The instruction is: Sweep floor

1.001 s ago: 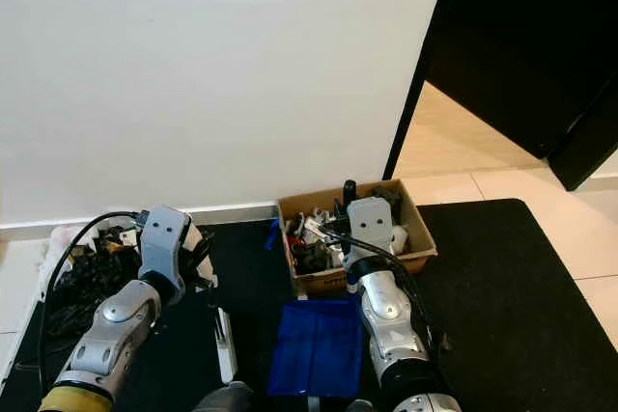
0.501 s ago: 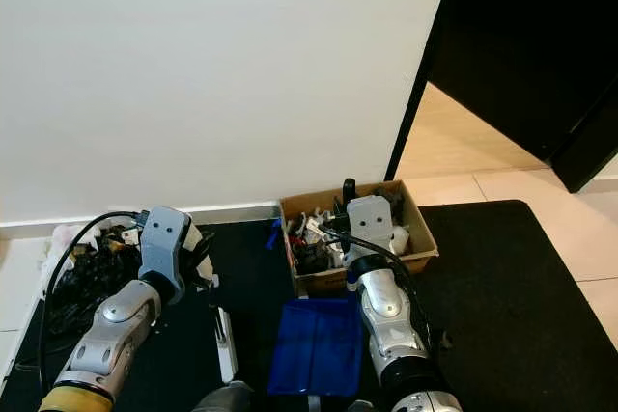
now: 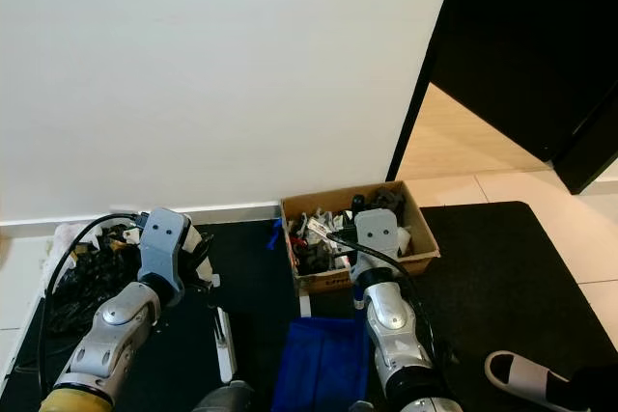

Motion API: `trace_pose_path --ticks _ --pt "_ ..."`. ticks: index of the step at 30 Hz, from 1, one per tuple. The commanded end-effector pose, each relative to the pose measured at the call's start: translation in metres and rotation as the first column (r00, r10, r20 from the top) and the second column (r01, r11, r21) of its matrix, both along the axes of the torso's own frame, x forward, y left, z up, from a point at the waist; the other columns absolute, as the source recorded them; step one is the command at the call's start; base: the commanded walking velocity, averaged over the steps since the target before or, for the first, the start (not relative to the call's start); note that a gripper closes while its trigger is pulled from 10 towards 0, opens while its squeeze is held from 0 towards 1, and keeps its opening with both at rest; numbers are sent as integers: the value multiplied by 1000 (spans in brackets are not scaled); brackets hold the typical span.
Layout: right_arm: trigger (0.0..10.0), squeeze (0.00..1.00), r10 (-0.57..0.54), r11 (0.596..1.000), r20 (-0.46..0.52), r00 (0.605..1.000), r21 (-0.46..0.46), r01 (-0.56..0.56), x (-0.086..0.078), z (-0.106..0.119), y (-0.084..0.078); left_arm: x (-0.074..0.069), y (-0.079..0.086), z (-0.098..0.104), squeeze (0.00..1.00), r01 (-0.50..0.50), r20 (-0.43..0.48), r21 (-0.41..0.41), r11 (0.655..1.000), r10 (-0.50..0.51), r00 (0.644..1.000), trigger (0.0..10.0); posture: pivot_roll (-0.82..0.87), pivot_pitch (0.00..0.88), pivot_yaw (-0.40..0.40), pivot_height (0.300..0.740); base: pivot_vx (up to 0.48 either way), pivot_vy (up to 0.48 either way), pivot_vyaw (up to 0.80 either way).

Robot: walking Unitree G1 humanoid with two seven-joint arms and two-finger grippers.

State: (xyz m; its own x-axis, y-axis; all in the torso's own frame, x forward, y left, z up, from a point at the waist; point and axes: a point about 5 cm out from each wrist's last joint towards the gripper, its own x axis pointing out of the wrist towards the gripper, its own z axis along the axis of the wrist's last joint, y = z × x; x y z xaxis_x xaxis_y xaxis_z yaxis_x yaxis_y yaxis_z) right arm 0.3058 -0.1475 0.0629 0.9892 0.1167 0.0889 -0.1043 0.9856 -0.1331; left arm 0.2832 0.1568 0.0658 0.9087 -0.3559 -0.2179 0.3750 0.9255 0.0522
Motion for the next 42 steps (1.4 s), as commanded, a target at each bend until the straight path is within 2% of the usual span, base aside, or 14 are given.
trace_pose_path --ticks 1,9,20,42 --pt "10000 0 18 1000 42 999 -11 -18 6 8 3 0 5 -1 0 -3 5 42 999 3 1000 10000 185 72 55 740 0 0 0" --pt "10000 0 29 1000 75 997 8 -29 10 17 9 -1 9 0 0 -13 9 43 999 13 1000 10000 196 73 50 740 0 0 0" --pt "10000 0 30 999 71 997 12 -30 7 13 10 -1 9 0 0 -20 5 33 999 19 1000 10000 189 76 55 740 0 0 0" --pt "10000 0 27 1000 66 997 10 -28 7 12 9 1 9 1 0 -23 8 31 999 23 1000 10000 192 72 55 740 0 401 0"
